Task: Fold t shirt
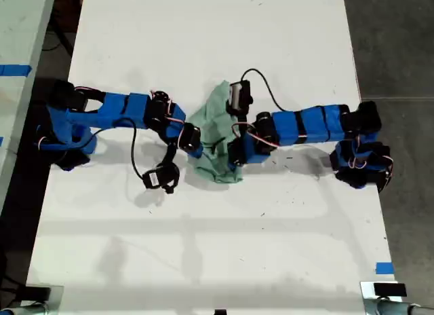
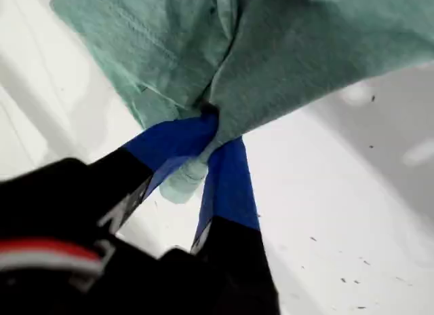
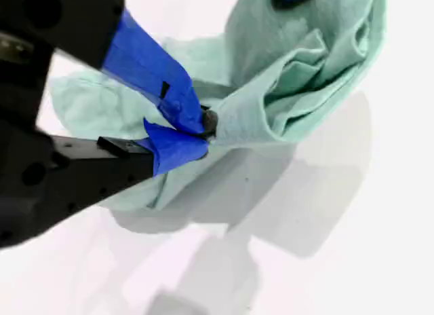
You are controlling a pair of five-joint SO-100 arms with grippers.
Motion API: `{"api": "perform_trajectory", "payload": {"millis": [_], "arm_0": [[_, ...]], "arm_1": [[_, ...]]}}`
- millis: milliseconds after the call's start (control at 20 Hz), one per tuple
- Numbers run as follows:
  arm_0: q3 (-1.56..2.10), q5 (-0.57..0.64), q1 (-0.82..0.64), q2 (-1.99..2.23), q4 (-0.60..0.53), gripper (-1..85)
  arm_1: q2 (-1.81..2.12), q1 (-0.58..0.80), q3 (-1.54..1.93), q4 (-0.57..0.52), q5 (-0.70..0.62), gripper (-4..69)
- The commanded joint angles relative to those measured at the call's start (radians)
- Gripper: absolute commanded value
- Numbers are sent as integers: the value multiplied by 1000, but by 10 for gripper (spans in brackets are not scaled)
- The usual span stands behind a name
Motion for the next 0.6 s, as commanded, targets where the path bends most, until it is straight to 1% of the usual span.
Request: {"api": "perform_trajectory", "payload": {"millis": [0, 100, 300, 400, 550], "arm_0": [[-38, 86, -135, 160, 60, -3], [-37, 152, -235, 215, 95, -3], [-32, 270, -414, 238, 118, -3], [-37, 301, -459, 221, 117, -3], [-61, 336, -499, 189, 103, -3]], "arm_1": [[129, 129, 15, -14, -83, -1], [163, 219, 31, -14, -140, -1], [169, 420, 34, -14, -265, 9], [172, 497, 21, -3, -310, 9], [181, 561, -18, 2, -360, 9]]}}
